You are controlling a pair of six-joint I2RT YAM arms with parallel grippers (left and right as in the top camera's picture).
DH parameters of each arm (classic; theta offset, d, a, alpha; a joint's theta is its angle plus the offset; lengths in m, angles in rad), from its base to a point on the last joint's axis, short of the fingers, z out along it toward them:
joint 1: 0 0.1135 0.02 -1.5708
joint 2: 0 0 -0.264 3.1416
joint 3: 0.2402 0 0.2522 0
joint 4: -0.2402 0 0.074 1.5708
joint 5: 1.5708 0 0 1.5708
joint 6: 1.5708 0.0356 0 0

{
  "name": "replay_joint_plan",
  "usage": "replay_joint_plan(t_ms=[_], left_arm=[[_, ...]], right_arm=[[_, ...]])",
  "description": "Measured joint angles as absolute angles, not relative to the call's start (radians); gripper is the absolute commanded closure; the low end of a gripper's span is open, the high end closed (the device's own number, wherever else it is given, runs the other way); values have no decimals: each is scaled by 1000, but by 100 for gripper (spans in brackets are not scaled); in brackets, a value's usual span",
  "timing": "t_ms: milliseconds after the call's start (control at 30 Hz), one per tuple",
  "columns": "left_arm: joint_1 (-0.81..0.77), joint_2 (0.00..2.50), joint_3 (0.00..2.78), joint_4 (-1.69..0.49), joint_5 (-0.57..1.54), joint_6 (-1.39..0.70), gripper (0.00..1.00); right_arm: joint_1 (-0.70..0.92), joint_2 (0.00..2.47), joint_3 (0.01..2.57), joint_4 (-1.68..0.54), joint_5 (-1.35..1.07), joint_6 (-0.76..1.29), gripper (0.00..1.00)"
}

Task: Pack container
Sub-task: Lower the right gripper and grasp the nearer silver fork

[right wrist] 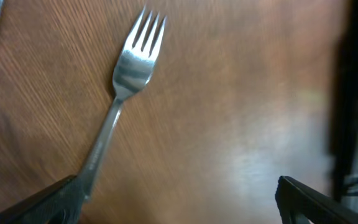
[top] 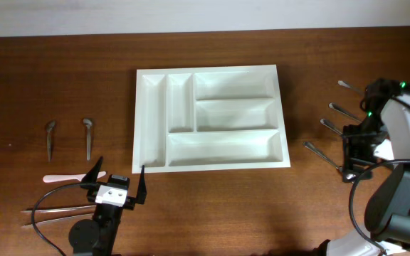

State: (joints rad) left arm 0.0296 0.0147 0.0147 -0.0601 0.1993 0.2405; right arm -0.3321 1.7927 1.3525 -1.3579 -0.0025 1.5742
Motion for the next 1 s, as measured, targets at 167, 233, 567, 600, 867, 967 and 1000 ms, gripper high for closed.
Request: replay_joint_plan(t_ms=[167,233,567,600,867,967,1000], left_arm=[[30,15,15,-60,199,240,1],[30,15,15,-60,199,240,1],[30,15,15,-60,199,240,1],[30,15,15,-60,199,240,1],[30,15,15,-60,199,241,1],[30,15,15,-60,199,240,1],[30,15,15,-60,200,241,1]], right_arm=[[-332,1795,1203,-1223,-61,1697,1],[-332,1796,1172,-1205,-73,1740,1],[-332,1796,1136,-1047,1,1813,1],[-332,1796,1131,-1040,17,1814,1],[-329,1796,1106,-1012,73,1821,1],[-319,1796,1105,-979,85,1809,1],[-315,1796,1105,-969,87,1805,1]])
